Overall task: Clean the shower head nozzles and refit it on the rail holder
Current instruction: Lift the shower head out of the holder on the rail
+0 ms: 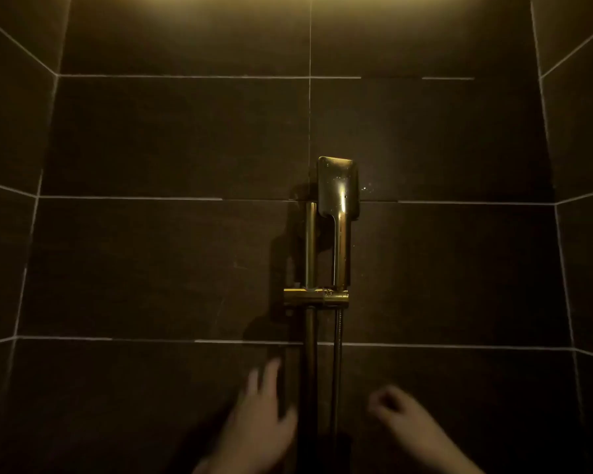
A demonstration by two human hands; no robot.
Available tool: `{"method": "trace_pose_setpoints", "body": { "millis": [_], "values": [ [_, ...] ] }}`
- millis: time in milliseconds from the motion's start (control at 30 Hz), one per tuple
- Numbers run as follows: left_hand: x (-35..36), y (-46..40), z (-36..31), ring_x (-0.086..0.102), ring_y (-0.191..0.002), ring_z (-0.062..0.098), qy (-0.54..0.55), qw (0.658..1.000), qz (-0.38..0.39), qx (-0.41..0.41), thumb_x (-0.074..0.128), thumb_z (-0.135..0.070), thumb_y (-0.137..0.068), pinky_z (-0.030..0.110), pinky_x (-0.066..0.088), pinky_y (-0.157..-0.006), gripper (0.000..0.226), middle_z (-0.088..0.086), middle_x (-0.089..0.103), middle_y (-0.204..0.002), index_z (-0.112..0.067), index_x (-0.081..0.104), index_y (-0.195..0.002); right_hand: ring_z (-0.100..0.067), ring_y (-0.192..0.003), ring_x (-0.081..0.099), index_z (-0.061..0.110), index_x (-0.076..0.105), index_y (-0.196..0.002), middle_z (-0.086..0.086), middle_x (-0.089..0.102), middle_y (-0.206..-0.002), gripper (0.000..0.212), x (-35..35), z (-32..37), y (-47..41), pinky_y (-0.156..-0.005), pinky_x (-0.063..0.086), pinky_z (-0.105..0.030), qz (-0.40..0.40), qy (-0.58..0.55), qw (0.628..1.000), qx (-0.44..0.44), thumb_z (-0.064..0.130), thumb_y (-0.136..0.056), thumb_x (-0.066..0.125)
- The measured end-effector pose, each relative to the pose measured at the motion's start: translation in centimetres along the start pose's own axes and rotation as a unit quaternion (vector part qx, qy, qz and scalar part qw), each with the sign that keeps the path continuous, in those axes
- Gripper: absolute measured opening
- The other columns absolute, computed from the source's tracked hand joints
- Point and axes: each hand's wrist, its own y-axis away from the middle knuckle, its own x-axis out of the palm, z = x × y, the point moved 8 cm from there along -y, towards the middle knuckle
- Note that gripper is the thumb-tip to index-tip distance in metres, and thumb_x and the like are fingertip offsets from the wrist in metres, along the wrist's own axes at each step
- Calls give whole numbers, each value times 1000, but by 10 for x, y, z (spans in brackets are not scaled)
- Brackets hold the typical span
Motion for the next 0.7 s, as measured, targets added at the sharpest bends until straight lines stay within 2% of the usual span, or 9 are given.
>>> {"method": "trace_pose_setpoints", "body": {
  "millis": [67, 133, 167, 267, 333, 400, 500, 567, 700],
  "values": [
    [-46, -17, -51, 23, -151, 19, -22, 985, -150, 85, 60, -37, -95, 38, 31, -119, 81, -3, 9, -167, -39, 8, -157, -11, -99, 60, 23, 55, -110, 4, 59, -113, 18, -21, 47, -8, -85, 53, -30, -47, 20, 995, -87, 28, -94, 60],
    [-88, -21, -100, 10, -154, 18, -61, 936, -297, 181, 57, -34, -96, 37, 19, -123, 80, -1, 7, -168, -32, 7, -158, -7, -102, 53, 23, 48, -125, 5, 49, -120, 34, -44, 104, -9, -78, 48, -23, -126, 29, 978, -162, 33, -94, 58],
    [-93, -26, -115, 2, -156, 16, -81, 920, -317, 214, 54, -33, -96, 36, 11, -124, 81, 0, 4, -169, -29, 4, -160, -7, -103, 50, 21, 45, -132, 3, 47, -124, 42, -52, 127, -9, -76, 46, -20, -162, 25, 969, -183, 34, -94, 57],
    [-77, -52, -131, -18, -154, 11, -182, 903, -296, 252, 37, -40, -102, 37, -4, -125, 76, -4, -13, -170, -28, -14, -157, -10, -102, 56, 17, 38, -141, -2, 49, -132, 55, -63, 157, -25, -80, 53, -28, -201, -20, 956, -211, 42, -95, 53],
    [-61, -67, -131, -20, -153, 9, -202, 909, -255, 259, 25, -47, -104, 40, -4, -127, 67, -7, -15, -168, -28, -12, -157, -10, -95, 61, 17, 37, -141, -4, 55, -126, 57, -62, 169, -32, -75, 55, -29, -183, -70, 958, -208, 47, -95, 50],
    [-40, -78, -124, -22, -153, 10, -218, 921, -218, 240, 19, -53, -104, 43, -3, -128, 67, -8, -19, -167, -26, -8, -159, -11, -89, 63, 14, 41, -136, -3, 60, -112, 53, -58, 174, -43, -67, 51, -25, -145, -124, 964, -187, 48, -97, 47],
    [-24, -83, -111, -29, -151, 16, -272, 917, -209, 207, 14, -59, -102, 45, -10, -126, 72, -4, -30, -164, -22, -15, -157, -13, -88, 63, 13, 48, -127, -1, 61, -101, 46, -48, 178, -52, -67, 50, -26, -88, -115, 974, -177, 49, -98, 45],
    [-24, -83, -111, -30, -151, 19, -297, 909, -209, 205, 12, -60, -102, 46, -10, -126, 74, -1, -33, -163, -20, -21, -154, -14, -92, 64, 14, 51, -125, -2, 63, -104, 44, -44, 177, -56, -75, 54, -29, -63, -93, 975, -190, 47, -96, 50],
    [-24, -84, -109, -29, -151, 19, -306, 906, -196, 218, 14, -59, -102, 46, -8, -127, 73, -1, -30, -164, -21, -20, -154, -14, -96, 67, 13, 54, -130, -2, 67, -110, 44, -44, 173, -61, -78, 56, -29, -45, -118, 973, -194, 34, -92, 62]
  ]
}}
